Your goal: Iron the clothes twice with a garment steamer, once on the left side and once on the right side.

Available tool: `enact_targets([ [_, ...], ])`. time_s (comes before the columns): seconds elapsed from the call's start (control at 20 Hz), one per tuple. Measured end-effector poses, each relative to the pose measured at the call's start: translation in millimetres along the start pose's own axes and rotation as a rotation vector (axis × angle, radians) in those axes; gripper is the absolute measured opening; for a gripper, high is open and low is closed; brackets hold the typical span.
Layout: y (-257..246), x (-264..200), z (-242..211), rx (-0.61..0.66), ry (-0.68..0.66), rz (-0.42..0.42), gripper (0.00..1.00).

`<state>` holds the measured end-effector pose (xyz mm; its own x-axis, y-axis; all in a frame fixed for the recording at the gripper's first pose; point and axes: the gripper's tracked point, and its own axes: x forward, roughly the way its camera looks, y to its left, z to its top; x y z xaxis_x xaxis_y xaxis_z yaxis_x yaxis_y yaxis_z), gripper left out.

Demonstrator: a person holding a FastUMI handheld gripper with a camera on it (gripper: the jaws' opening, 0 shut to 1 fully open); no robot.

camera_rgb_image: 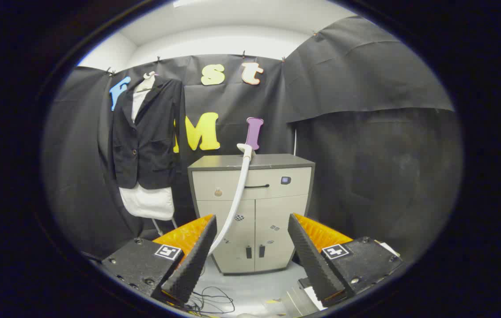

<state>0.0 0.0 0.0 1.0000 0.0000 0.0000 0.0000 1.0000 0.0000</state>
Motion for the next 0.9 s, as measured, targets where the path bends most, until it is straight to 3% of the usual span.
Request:
enact_targets([
  [0.9, 4.2, 12.9, 19.2, 0.013, 0.008, -0.052, 1.0],
])
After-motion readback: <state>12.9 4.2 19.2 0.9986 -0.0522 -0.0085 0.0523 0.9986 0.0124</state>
